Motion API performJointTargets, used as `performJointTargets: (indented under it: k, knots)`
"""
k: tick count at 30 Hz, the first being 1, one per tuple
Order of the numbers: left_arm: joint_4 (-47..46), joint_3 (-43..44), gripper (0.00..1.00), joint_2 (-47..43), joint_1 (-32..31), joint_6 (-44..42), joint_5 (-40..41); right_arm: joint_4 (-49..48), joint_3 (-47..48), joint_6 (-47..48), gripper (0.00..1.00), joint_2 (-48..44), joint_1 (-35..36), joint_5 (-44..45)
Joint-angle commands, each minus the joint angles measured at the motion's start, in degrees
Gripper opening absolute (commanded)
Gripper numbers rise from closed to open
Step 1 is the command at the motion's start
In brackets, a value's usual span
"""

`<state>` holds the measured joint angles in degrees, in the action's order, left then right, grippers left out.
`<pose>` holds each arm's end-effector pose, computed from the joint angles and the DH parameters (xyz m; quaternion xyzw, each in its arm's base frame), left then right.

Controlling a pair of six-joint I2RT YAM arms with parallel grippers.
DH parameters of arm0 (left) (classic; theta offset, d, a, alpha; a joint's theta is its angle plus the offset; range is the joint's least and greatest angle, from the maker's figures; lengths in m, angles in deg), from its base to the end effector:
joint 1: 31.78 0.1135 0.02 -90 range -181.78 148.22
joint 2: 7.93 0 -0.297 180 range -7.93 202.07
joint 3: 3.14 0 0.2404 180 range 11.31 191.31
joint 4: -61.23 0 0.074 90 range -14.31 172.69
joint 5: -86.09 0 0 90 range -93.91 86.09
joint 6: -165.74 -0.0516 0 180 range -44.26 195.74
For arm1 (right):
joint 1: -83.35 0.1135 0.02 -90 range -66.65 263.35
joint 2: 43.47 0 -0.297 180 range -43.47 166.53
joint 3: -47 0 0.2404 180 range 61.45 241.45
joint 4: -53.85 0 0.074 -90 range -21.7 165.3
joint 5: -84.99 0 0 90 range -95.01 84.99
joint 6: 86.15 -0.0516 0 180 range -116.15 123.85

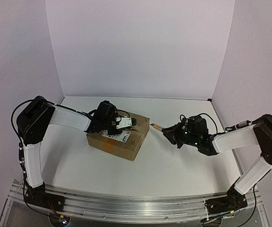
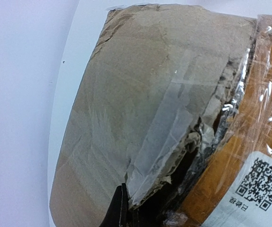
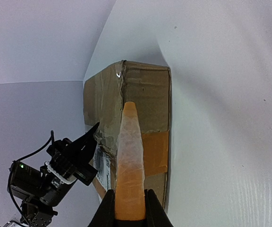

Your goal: Unpack the express box

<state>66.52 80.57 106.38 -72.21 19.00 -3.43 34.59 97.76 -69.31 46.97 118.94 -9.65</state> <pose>0.3435 -0.2921 0.1882 0.6666 0.5905 0.0682 0.4497 0.2617 0.1924 0.2132 0.2424 0.7843 0.4828 0.3050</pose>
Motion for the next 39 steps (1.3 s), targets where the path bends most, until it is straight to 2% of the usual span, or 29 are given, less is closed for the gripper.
performJointTargets:
  k: [1, 7, 18, 39]
  knots:
    - [0.67, -5.07, 0.00, -2.12, 0.09, 3.61, -7.49, -5.64, -4.94, -1.81, 0.00, -4.79, -0.23, -3.60]
    - [0.70, -3.60, 0.00, 0.49, 0.26, 3.81, -6.85, -12.38, -9.79, -3.53, 0.00, -7.07, -0.26, -3.89]
    - [3.00, -3.51, 0.00, 0.86, 0.00, 4.73, -5.60, -32.62, -12.20, -7.83, 0.00, 4.73, -0.26, -6.51]
    - [2.18, -4.59, 0.00, 0.85, -0.26, 5.60, -7.38, -34.14, -9.97, -8.21, 0.00, 10.40, -0.26, -4.23]
